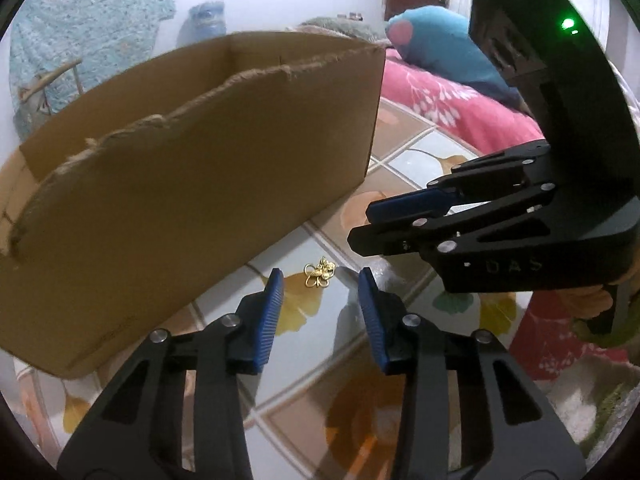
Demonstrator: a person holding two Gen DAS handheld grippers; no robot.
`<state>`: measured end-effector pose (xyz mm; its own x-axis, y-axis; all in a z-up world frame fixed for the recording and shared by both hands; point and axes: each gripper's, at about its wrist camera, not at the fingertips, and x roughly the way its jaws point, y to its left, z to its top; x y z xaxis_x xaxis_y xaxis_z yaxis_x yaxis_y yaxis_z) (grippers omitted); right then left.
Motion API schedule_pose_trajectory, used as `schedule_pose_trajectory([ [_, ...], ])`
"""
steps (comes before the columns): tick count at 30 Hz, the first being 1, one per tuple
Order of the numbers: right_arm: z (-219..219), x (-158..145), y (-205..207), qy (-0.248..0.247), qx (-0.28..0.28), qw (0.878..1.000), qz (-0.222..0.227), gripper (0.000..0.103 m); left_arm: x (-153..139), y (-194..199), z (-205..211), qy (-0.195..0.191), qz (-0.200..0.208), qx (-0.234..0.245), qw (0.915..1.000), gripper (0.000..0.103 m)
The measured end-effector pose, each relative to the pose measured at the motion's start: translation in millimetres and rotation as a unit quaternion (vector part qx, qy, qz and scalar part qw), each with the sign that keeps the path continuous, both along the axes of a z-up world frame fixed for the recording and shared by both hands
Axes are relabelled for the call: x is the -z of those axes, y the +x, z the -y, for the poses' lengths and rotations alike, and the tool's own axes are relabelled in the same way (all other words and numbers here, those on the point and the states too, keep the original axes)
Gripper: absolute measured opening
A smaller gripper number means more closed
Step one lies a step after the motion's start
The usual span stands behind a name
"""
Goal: Organize jewelry
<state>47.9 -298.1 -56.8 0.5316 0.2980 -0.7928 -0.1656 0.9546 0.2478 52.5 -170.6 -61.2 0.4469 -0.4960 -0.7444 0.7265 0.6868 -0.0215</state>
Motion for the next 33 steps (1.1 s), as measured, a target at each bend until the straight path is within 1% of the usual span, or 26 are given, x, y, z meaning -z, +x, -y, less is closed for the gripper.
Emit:
schedule_pose_trajectory([
  [3, 1.6, 2.8, -0.5, 0.008, 0.002, 1.000, -0.003, 0.024, 4.2, 6.3, 4.1, 0.008, -0.010, 0.003, 0.9999, 0.034],
  [4, 3.3, 3.9, 0.0, 0.011, 0.004, 1.000, -0.005, 0.024, 6.0, 8.1, 6.5, 0.012, -0.012, 0.004, 0.9998, 0.032],
  [9, 7.7, 7.4, 2.2, 0.028, 0.008, 1.000, -0.007, 0.024, 7.1, 11.0, 10.4, 0.027, -0.002, 0.013, 0.9996, 0.029],
  [10, 8.9, 7.8, 2.1, 0.030, 0.008, 1.000, -0.006, 0.024, 7.4, 10.7, 11.5, 0.030, 0.000, 0.017, 0.9994, 0.027],
  [11, 10.0, 8.1, 2.3, 0.031, 0.010, 0.999, -0.005, 0.024, 7.5, 10.5, 12.1, 0.029, 0.000, 0.021, 0.9994, 0.021],
  [13, 13.3, 8.1, 0.4, 0.035, 0.012, 0.999, -0.004, 0.024, 7.3, 10.3, 14.4, 0.031, -0.001, 0.025, 0.9992, 0.014],
  [21, 20.4, 6.6, -4.3, 0.040, 0.018, 0.999, -0.004, 0.024, 4.6, 1.1, 7.3, 0.041, -0.002, 0.038, 0.9984, 0.014],
  [22, 19.4, 5.5, -4.6, 0.040, 0.018, 0.999, -0.003, 0.024, 4.3, -1.2, 5.5, 0.045, -0.002, 0.039, 0.9982, 0.010],
  [25, 17.2, 2.6, -6.2, 0.044, 0.011, 0.999, -0.004, 0.024, 3.8, -8.5, 0.5, 0.053, -0.004, 0.040, 0.9978, 0.010],
  [27, 12.5, 2.1, -7.5, 0.054, -0.005, 0.998, -0.013, 0.024, 3.8, -12.6, -2.9, 0.055, -0.006, 0.039, 0.9977, 0.010],
  [30, 2.4, 0.0, -8.9, 0.053, -0.031, 0.998, -0.021, 0.025, 4.0, -17.3, -8.3, 0.052, -0.010, 0.038, 0.9978, 0.011],
  [33, -10.8, -2.2, -9.0, 0.040, -0.053, 0.998, -0.023, 0.025, 4.8, -20.5, -13.3, 0.051, -0.007, 0.040, 0.9979, 0.016],
])
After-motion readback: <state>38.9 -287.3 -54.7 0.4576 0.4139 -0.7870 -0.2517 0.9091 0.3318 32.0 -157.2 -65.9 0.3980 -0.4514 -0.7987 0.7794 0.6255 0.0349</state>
